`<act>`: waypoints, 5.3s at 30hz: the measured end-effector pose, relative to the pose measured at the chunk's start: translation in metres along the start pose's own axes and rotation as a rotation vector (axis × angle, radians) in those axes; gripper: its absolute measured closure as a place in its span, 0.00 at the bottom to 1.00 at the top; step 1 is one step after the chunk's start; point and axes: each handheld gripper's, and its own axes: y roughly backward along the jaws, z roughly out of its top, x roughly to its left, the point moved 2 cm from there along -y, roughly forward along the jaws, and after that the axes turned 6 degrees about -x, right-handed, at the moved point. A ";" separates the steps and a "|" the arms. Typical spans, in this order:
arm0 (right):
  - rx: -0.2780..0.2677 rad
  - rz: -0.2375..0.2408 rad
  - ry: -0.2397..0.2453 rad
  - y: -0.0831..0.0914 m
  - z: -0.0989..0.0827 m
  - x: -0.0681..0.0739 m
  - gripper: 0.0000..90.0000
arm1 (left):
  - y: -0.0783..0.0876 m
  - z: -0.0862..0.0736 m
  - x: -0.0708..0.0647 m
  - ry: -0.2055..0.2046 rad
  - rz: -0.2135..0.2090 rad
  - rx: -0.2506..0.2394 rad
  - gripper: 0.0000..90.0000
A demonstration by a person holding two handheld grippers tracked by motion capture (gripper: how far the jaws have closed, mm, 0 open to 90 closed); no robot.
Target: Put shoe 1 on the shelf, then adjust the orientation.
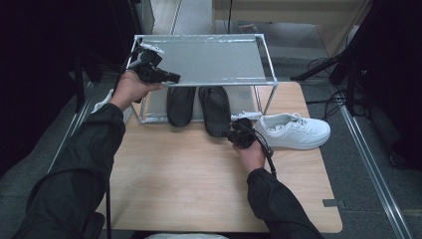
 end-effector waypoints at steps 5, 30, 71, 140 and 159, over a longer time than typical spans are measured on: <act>-0.007 -0.058 -0.004 -0.001 0.003 -0.009 1.00 | 0.000 0.000 0.000 0.002 0.000 -0.002 1.00; -0.005 -0.036 -0.011 -0.053 0.029 0.016 1.00 | 0.000 -0.003 0.002 0.032 -0.009 -0.027 1.00; -0.058 0.188 0.097 0.048 -0.003 0.028 0.68 | 0.044 -0.041 -0.073 -0.034 -0.086 -0.029 0.41; -0.024 0.245 0.156 0.080 -0.033 0.025 0.57 | 0.121 -0.173 0.026 0.192 0.132 -0.013 0.56; -0.011 0.232 0.170 0.078 -0.032 0.025 0.56 | 0.142 -0.165 0.092 0.277 0.201 -0.022 0.55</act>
